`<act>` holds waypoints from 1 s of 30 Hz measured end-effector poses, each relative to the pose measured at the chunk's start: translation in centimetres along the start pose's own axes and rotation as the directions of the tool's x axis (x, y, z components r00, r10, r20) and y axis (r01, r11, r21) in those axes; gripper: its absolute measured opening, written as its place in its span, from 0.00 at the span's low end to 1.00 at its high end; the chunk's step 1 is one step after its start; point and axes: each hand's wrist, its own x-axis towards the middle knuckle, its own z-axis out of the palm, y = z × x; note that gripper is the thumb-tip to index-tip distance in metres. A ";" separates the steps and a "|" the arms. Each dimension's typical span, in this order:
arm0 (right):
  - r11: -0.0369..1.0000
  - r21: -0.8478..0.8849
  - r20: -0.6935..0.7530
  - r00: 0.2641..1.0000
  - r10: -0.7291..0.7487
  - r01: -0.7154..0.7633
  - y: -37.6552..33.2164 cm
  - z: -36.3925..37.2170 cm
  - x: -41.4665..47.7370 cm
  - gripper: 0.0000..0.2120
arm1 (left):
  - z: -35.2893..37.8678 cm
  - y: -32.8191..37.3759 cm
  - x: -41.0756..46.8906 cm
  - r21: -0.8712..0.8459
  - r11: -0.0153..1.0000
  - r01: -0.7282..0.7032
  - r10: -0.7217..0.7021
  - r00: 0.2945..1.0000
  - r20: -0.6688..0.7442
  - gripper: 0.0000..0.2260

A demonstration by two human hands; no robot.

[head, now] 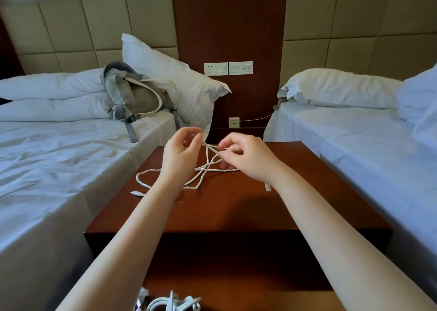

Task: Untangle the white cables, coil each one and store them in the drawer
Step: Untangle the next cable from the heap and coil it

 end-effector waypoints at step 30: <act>0.969 -0.116 -0.357 0.902 -0.244 0.217 2.5 -1.8 0.9 0.19 | 2.7 1.9 -3.3 -0.201 0.889 0.411 -0.086 0.581 0.809 0.16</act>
